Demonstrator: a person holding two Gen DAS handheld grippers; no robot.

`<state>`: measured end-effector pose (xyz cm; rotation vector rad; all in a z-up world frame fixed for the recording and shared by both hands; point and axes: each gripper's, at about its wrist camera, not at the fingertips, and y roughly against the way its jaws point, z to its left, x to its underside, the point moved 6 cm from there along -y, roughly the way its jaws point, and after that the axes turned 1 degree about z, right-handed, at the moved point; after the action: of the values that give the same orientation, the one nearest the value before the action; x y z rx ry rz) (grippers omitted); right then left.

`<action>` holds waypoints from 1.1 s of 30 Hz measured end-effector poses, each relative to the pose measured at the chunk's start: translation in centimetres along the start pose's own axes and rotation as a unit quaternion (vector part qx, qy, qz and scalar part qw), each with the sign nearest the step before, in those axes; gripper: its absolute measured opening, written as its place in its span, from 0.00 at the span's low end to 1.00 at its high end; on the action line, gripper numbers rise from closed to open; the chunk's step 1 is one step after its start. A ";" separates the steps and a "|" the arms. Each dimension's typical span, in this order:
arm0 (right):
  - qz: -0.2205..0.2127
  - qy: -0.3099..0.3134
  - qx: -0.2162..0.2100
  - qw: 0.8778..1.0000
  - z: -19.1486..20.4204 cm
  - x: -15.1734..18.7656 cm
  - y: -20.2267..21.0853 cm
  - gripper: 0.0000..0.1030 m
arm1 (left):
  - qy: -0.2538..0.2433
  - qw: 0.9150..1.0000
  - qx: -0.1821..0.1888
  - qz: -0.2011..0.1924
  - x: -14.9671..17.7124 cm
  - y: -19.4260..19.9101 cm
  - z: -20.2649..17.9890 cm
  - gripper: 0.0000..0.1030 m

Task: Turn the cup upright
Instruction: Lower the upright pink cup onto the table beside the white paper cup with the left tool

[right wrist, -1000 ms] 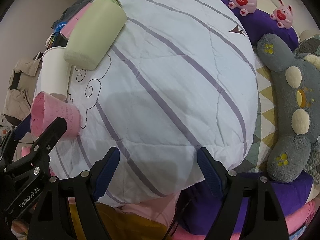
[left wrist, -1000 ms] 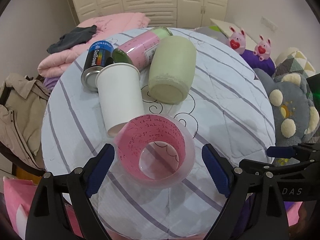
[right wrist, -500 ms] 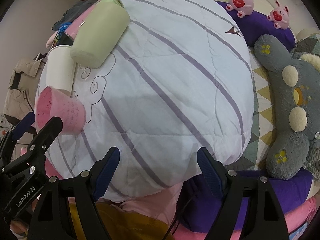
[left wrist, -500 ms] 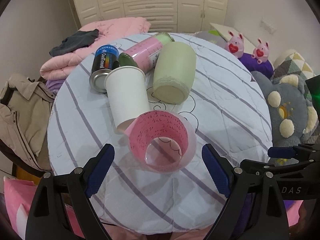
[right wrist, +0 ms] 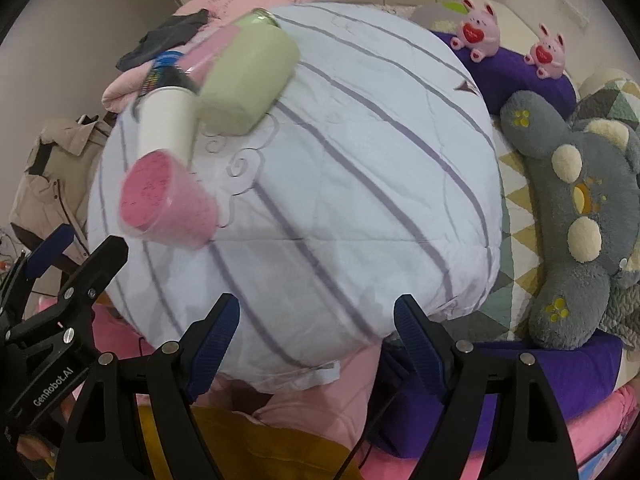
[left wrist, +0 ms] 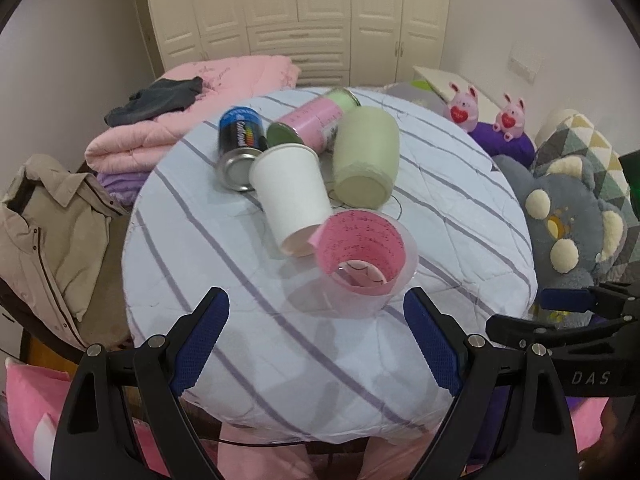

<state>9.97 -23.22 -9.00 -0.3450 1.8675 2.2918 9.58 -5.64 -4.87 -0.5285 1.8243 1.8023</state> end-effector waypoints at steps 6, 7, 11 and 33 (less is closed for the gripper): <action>-0.036 0.011 -0.014 0.999 2.4 0.8 1.3 0.78 | -0.001 1.000 0.005 -0.025 -0.1 1.4 1.3 0.88; -0.049 0.016 -0.018 0.999 3.0 0.9 1.7 0.78 | 0.000 1.000 0.006 -0.030 -0.1 1.5 1.5 0.88; -0.094 0.020 -0.024 0.995 4.4 1.2 3.0 0.79 | -0.002 0.999 0.012 -0.047 -0.2 2.1 2.1 0.88; -0.289 0.036 0.008 0.957 5.8 1.3 2.7 0.78 | 0.002 0.981 -0.011 -0.194 0.2 2.2 4.3 0.88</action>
<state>7.61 -18.10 -5.75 -0.8537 1.5383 1.8811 8.48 -1.22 -3.17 -0.8340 1.5723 1.5551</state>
